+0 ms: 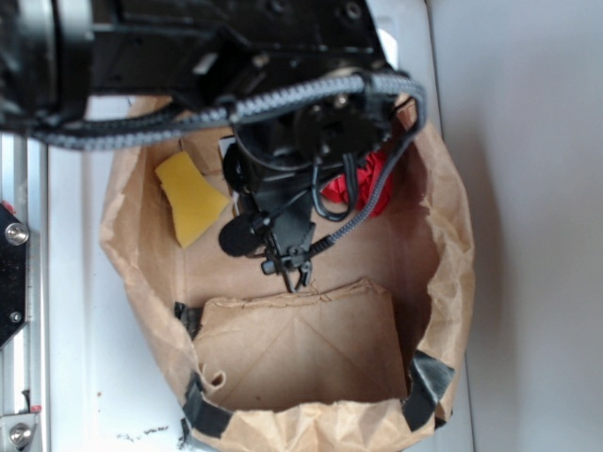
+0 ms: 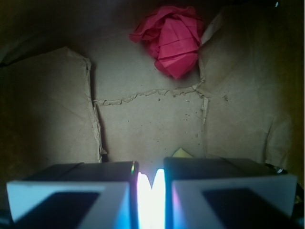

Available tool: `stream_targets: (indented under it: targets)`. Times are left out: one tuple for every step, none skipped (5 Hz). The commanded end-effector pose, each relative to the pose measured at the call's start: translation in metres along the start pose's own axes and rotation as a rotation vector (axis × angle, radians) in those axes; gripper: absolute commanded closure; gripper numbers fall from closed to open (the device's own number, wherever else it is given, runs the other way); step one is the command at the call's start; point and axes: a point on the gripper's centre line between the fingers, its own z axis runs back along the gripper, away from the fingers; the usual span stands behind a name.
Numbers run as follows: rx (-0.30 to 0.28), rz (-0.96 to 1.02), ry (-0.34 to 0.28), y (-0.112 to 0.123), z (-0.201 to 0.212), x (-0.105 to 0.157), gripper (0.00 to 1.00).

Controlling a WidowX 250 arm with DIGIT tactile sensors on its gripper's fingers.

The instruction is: Grab the green sponge.

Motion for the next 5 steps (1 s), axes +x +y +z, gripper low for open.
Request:
stream_targets:
  targets:
    - [0.037, -0.007, -0.103, 0.010, 0.014, 0.007, 0.00]
    - [0.067, -0.024, -0.112, 0.014, 0.003, 0.004, 0.00]
    - [0.081, -0.035, -0.121, 0.018, -0.004, 0.001, 0.00]
    - [0.091, -0.049, -0.133, 0.021, -0.012, -0.003, 0.00]
    - [0.104, -0.054, -0.138, 0.020, -0.020, -0.005, 0.00]
